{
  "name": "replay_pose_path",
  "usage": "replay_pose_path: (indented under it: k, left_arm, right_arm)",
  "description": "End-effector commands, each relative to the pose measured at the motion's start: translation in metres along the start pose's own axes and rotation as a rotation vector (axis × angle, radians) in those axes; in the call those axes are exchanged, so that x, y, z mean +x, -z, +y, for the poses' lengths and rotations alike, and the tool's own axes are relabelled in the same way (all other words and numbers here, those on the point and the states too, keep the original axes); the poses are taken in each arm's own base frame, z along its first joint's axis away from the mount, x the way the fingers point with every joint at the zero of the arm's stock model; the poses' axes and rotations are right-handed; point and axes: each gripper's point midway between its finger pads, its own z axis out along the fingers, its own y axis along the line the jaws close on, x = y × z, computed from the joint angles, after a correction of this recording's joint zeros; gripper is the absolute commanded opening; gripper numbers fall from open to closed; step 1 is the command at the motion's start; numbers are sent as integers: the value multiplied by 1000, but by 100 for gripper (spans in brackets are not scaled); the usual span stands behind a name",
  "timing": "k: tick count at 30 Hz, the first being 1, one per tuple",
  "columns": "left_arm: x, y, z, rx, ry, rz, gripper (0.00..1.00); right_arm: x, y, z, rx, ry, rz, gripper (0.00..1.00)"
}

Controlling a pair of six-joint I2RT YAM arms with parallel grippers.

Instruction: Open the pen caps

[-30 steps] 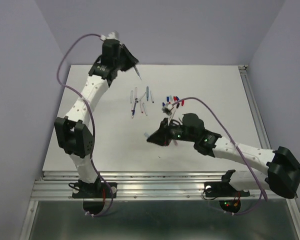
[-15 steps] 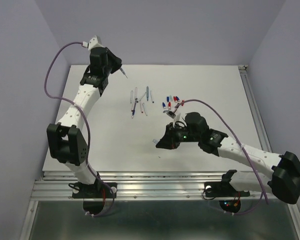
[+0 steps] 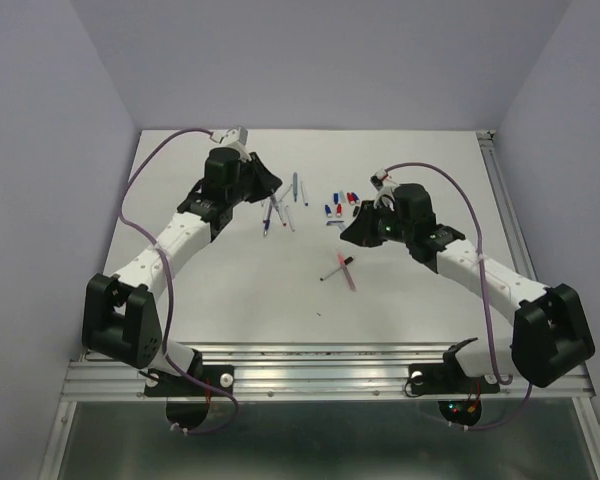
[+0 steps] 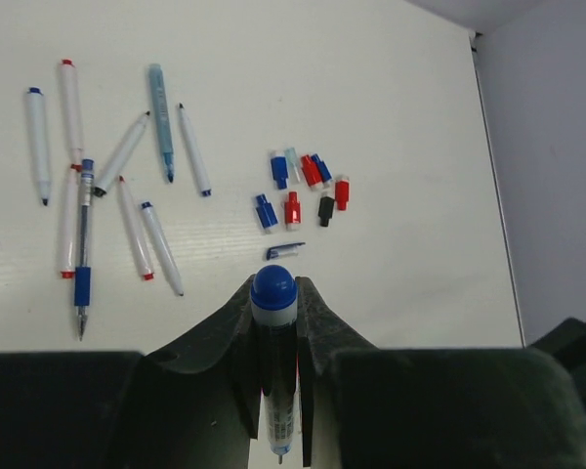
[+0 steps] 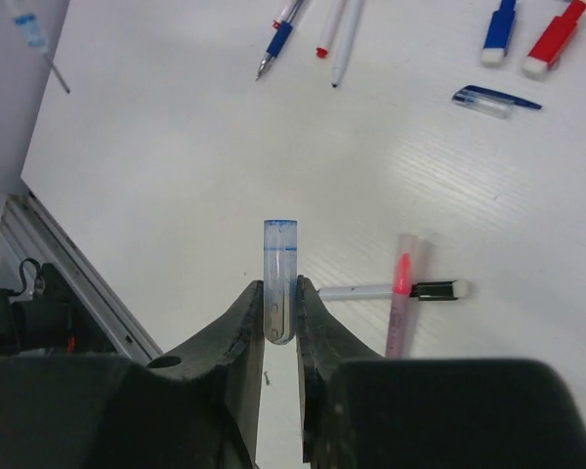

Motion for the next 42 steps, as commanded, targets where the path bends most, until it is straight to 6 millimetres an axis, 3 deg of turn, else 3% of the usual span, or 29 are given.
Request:
replay_pose_path:
  k: [1,6,11,12,15,17,18,20,26,33,42]
  left_arm:
    - [12,5,-31,124,-92,23,0]
    - [37,-7,-24,142,-178,111,0]
    - [52,-23,-9,92,-168,167,0]
    - [59,-29,0,59,-160,191,0]
    - [56,-40,19,-62,-155,202,0]
    - [63,-53,41,-164,-161,232,0]
    - [58,-57,42,-190,-167,236,0]
    - [62,-67,50,-220,-179,255,0]
    - [76,-84,59,-229,-185,303,0]
    - [90,-101,82,-315,-188,343,0]
    - [96,-111,101,-385,-209,347,0]
  right_arm:
    - [-38,1,-4,-19,77,-71,1]
    - [-33,-8,-30,8,135,-37,1]
    - [-51,-11,-55,56,152,-77,1]
    - [-52,-13,-67,78,130,-74,1]
    - [-65,-17,-89,157,83,-95,1]
    - [-59,-24,-119,273,40,-65,1]
    - [-69,-26,-122,295,46,-78,1]
    - [-70,-33,-134,331,46,-73,1]
    - [-72,-48,-148,353,33,-59,4]
    - [-51,-68,-168,373,13,19,5]
    - [-39,-75,-177,381,-19,43,8]
